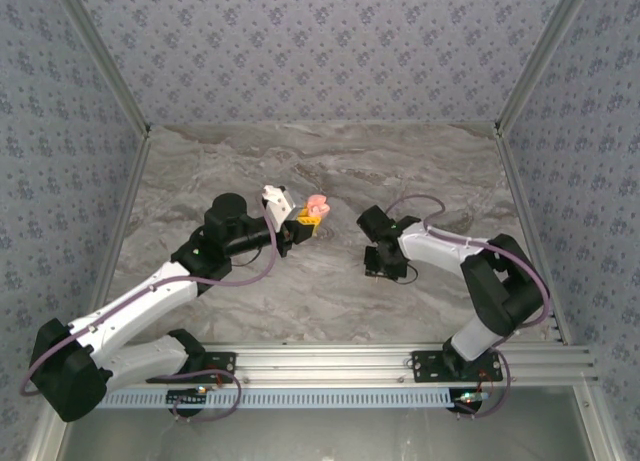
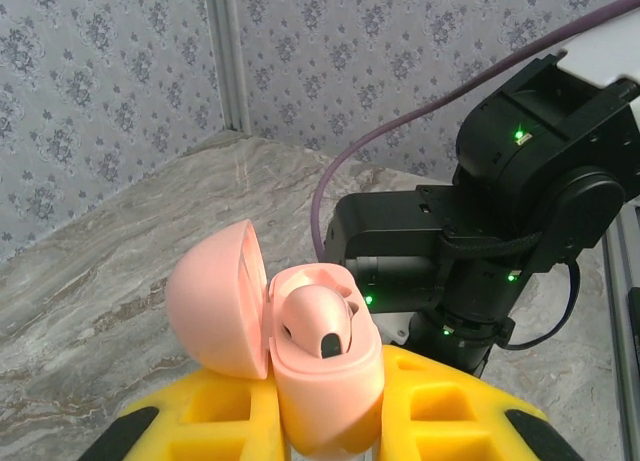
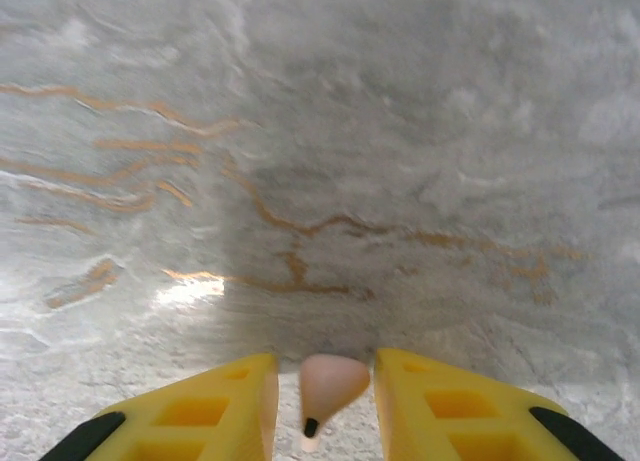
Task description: Insert the wireless bluetooth earbuds into the charging case
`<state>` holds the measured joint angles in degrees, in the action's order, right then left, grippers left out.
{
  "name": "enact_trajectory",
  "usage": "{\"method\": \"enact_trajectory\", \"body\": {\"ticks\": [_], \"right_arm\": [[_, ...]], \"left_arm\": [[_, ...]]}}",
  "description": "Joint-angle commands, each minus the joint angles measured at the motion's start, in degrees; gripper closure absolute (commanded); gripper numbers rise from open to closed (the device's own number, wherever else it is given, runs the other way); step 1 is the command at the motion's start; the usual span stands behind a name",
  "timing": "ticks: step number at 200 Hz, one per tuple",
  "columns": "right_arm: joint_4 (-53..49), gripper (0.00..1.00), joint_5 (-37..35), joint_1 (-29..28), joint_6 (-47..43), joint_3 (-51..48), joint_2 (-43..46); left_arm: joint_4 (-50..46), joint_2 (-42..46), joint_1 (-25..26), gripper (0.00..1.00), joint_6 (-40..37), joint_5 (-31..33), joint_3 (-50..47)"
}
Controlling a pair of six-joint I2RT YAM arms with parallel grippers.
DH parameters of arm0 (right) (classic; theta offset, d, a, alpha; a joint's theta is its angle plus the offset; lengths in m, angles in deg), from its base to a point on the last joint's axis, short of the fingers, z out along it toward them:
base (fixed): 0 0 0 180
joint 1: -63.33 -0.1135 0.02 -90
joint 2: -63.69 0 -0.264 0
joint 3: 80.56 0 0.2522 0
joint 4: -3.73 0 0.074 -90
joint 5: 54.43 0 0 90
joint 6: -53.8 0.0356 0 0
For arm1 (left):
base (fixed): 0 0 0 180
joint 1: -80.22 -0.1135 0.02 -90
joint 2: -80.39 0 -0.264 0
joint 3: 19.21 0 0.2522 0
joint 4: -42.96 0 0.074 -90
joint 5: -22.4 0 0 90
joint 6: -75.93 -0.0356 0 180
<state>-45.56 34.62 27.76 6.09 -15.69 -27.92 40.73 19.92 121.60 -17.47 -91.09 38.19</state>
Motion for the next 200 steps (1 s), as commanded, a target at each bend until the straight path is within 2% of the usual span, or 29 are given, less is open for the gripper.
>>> {"method": "enact_trajectory", "body": {"ticks": [1, 46, 111, 200], "right_arm": [[-4.57, 0.64, -4.36, -0.66, -2.39, 3.71, -0.83], [-6.32, 0.62, -5.11, -1.44, -2.47, 4.62, -1.46], [-4.79, 0.62, -2.46, -1.94, -3.08, 4.68, -4.25], [-4.9, 0.75, -0.28, -2.31, -3.4, 4.17, -5.72]], "left_arm": [[0.16, 0.54, 0.24, 1.0, -0.9, 0.35, 0.57], [0.08, 0.44, 0.27, 1.0, -0.93, 0.2, 0.51], [-0.28, 0.6, 0.22, 1.0, -1.0, 0.19, 0.72], [-0.57, 0.52, 0.27, 1.0, -1.14, 0.24, 0.75]]}}
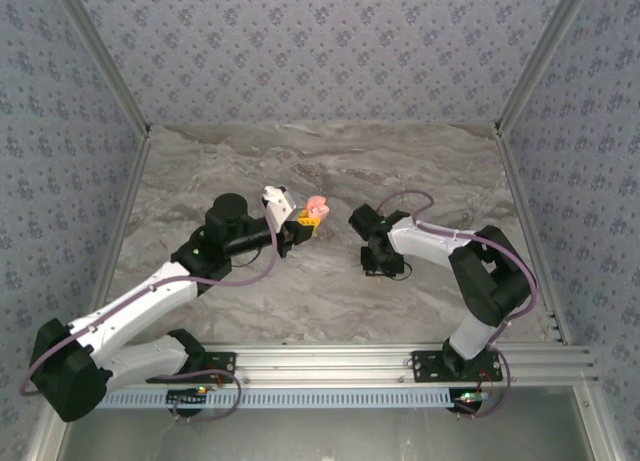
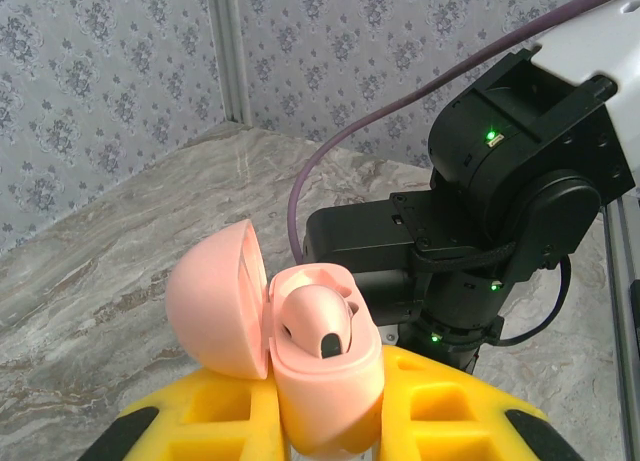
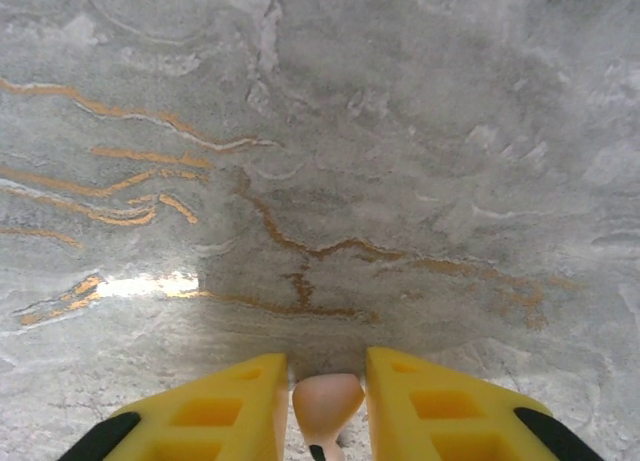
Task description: Insert the wireless bluetooth earbuds into the charging case
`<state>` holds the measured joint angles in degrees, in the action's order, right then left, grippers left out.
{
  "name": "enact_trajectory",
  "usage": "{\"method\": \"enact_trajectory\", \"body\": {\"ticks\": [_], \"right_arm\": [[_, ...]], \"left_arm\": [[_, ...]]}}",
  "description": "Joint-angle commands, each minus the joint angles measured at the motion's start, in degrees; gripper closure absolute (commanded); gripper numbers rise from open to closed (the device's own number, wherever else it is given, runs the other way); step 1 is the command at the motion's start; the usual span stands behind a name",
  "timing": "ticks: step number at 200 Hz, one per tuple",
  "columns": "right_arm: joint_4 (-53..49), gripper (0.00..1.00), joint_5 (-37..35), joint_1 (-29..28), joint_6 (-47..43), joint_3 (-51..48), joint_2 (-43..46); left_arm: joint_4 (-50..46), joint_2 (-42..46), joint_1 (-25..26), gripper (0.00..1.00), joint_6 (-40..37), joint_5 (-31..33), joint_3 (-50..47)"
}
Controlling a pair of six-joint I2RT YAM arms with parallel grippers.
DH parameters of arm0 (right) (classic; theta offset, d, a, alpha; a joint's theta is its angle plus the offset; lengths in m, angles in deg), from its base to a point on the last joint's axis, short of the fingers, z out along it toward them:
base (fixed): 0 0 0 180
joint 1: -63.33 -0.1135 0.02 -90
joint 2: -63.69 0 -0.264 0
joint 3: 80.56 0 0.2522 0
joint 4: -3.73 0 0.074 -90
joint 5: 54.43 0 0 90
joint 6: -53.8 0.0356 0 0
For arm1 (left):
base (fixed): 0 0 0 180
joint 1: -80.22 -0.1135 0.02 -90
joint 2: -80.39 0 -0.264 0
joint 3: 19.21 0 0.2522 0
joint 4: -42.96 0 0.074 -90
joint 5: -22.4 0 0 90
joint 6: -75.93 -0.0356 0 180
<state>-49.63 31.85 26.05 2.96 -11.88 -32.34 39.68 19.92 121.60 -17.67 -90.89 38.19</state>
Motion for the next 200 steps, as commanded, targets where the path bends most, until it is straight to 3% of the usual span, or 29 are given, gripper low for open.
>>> {"method": "enact_trajectory", "body": {"ticks": [1, 40, 102, 143, 200], "right_arm": [[-0.84, 0.76, 2.5, -0.61, -0.25, 0.37, -1.33], [-0.57, 0.79, 1.54, -0.6, -0.95, 1.1, 1.48], [-5.4, 0.79, -4.4, -0.7, -0.97, 8.21, 17.74], [-0.69, 0.79, -3.63, -0.82, 1.48, 12.54, 28.44], [6.59, 0.79, -4.89, -4.52, 4.52, 17.46, 32.23]], "left_arm": [[0.45, 0.48, 0.27, 1.0, -0.92, 0.11, 0.75], [0.41, 0.7, 0.26, 1.0, -0.73, 0.25, 0.55], [3.56, -0.89, 0.25, 1.0, 0.78, -0.26, -0.31], [7.25, -4.04, 0.26, 1.0, 1.82, -1.43, 0.22], [10.74, -8.53, 0.27, 1.0, 2.55, -4.23, 2.28]]}}
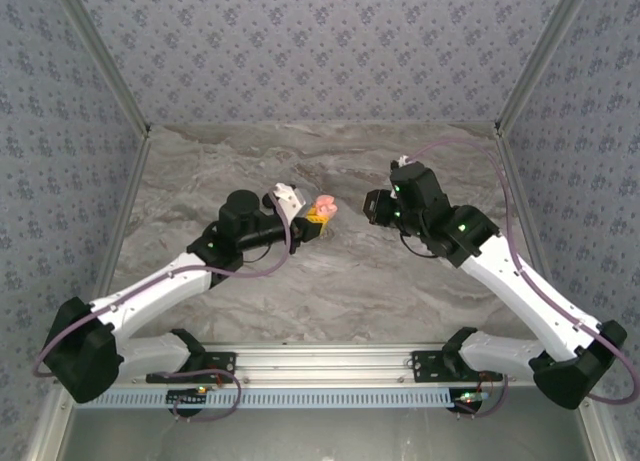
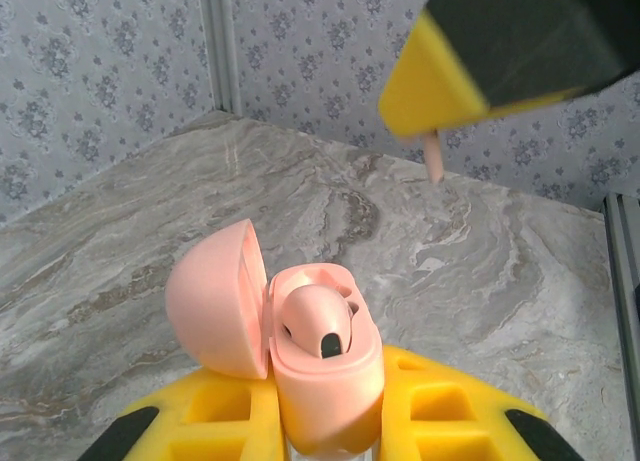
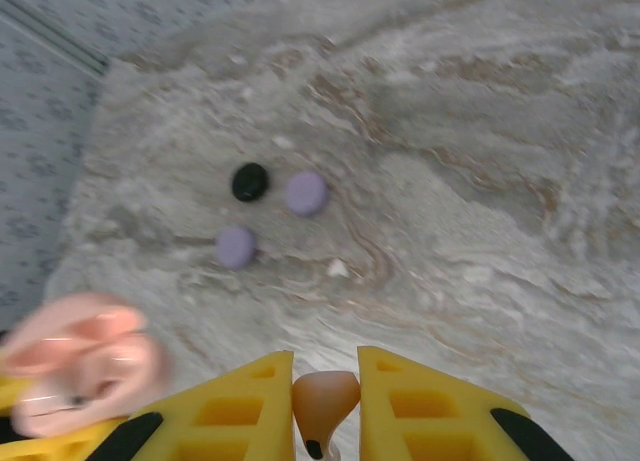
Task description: Insert the wireless bluetooth earbuds into the charging case
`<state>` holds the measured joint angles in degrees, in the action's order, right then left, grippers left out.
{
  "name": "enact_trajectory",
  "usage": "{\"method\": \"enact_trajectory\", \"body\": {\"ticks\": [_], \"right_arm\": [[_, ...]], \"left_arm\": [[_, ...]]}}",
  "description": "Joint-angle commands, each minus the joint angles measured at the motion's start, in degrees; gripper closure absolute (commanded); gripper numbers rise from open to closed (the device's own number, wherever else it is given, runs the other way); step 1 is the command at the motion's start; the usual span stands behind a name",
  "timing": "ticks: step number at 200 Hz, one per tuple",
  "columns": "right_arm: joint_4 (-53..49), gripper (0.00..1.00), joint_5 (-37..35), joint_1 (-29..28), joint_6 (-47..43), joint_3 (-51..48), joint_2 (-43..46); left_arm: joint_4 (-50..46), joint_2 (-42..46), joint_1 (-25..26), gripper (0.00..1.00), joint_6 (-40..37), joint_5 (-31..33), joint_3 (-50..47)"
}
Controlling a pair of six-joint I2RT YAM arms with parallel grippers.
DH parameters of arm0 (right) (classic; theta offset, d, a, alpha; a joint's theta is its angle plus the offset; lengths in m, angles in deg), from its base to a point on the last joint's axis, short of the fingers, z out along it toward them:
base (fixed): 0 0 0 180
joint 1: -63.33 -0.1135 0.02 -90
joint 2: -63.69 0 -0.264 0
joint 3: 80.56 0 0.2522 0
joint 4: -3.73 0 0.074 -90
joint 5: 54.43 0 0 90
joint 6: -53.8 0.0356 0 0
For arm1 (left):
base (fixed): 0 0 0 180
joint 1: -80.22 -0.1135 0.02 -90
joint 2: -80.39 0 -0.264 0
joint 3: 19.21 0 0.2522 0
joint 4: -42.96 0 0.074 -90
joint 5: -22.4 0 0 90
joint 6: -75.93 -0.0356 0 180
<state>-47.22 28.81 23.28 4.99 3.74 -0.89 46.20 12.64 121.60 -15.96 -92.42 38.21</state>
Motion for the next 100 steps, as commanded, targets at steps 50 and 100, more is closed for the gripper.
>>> {"method": "enact_trajectory", "body": {"ticks": [50, 100], "right_arm": [[11.38, 0.79, -2.86, -4.57, 2.33, 2.05, -1.32], [13.72, 0.79, -1.78, -5.86, 2.42, 2.23, -4.04]], "left_arm": [[5.43, -2.83, 0.61, 1.0, 1.52, -4.09, 3.18], [4.85, -3.04, 1.08, 1.0, 1.4, -4.1, 4.06]]}}
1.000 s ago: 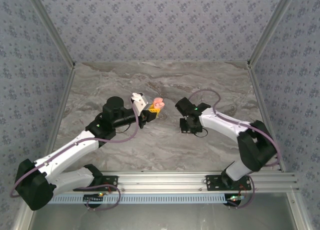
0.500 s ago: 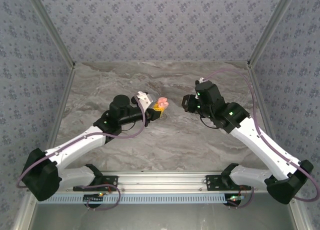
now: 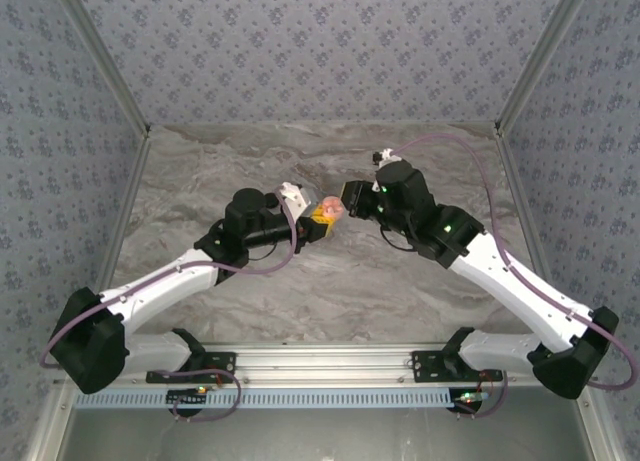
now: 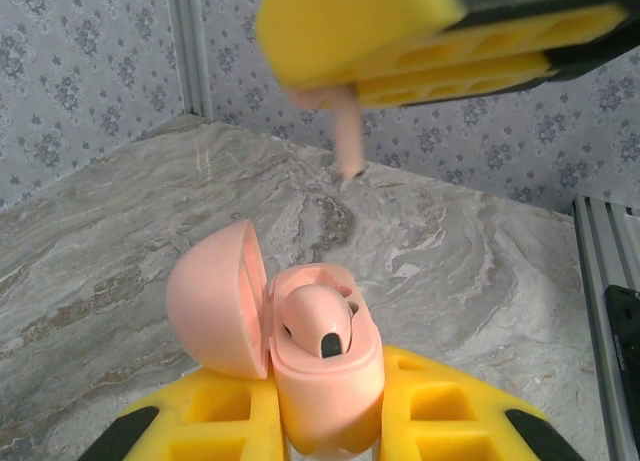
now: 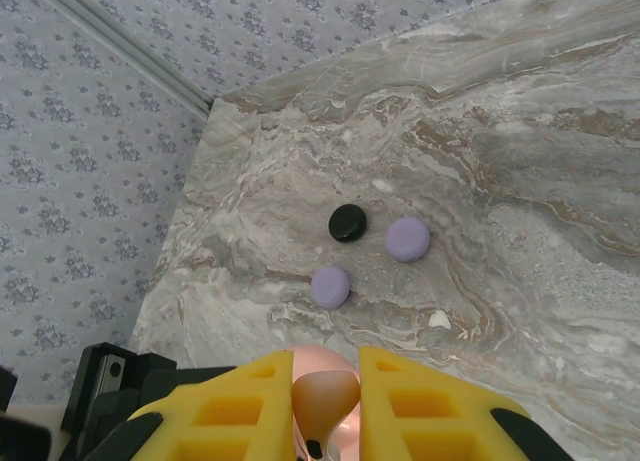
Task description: Insert the wireless bluetooth earbuds into the charging case
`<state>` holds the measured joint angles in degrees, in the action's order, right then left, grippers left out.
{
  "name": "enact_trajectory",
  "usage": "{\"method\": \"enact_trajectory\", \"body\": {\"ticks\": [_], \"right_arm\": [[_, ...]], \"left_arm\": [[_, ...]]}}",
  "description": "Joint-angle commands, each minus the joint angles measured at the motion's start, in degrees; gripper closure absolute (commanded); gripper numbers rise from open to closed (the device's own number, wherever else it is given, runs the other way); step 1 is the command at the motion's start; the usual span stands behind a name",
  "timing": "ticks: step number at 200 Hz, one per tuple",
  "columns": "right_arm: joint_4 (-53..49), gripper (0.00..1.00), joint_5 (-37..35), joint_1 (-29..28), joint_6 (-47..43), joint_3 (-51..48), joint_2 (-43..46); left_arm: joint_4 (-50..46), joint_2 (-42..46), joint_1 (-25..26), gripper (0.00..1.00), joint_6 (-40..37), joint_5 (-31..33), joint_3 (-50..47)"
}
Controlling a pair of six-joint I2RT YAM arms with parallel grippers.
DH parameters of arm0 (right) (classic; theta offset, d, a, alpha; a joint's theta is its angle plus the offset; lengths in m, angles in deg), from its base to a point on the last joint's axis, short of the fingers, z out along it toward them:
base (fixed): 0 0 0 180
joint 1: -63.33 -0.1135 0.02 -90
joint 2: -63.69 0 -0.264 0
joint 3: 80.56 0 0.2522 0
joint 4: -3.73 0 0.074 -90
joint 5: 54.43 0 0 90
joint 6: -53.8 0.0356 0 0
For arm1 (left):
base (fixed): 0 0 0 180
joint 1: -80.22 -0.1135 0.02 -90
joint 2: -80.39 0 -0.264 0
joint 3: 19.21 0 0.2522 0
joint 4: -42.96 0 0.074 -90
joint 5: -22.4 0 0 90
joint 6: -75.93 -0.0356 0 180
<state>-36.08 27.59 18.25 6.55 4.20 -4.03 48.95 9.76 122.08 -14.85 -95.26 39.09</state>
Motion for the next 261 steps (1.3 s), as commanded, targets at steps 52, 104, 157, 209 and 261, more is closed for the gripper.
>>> {"method": "enact_trajectory", "body": {"ticks": [52, 104, 157, 209, 261], "right_arm": [[1.55, 0.79, -0.79, -1.38, 0.83, 1.6, -1.8], [0.55, 0.79, -0.65, -1.54, 1.36, 0.34, -1.2], [-0.13, 0.79, -0.88, -1.77, 1.33, -0.25, -0.7], [-1.24, 0.79, -1.94, -1.96, 0.89, -0.29, -0.15], [-1.72, 0.78, -1.94, -2.15, 0.8, -0.64, -0.05]], "left_arm": [[2.05, -0.3, 0.94, 1.0, 0.51, -1.17, 3.78], [1.94, -0.3, 1.02, 1.0, 0.58, -0.65, 3.89], [1.44, -0.11, 0.98, 1.0, 0.14, 0.22, 3.81], [1.08, -0.12, 1.02, 1.0, -0.19, 0.5, 3.89], [1.14, -0.21, 0.98, 1.0, -0.02, 0.85, 3.89]]}}
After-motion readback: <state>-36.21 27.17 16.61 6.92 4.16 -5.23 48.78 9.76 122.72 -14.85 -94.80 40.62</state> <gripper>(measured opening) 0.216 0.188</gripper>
